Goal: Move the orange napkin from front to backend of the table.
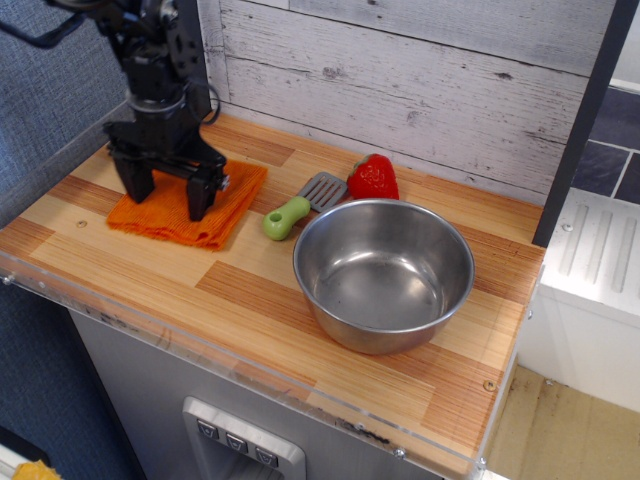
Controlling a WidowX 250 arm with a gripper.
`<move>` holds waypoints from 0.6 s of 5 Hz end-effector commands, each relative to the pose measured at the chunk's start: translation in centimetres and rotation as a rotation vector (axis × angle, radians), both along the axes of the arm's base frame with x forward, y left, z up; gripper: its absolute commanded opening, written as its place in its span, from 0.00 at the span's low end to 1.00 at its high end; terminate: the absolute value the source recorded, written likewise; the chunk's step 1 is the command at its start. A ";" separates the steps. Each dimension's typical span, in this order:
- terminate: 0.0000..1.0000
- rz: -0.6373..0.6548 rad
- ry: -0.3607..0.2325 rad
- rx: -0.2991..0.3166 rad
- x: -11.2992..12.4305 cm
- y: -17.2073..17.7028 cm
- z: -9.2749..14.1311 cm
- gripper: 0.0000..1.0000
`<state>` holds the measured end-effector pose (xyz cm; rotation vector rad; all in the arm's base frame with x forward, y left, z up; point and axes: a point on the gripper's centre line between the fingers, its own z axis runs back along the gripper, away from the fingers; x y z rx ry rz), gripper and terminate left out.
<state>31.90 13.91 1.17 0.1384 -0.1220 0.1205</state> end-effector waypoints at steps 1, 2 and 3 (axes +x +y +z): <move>0.00 -0.042 -0.056 -0.023 5.6 -1.8 0.5 1.00; 0.00 -0.051 -0.075 -0.037 7.6 -2.3 1.0 1.00; 0.00 -0.052 -0.096 -0.044 8.1 -2.5 1.9 1.00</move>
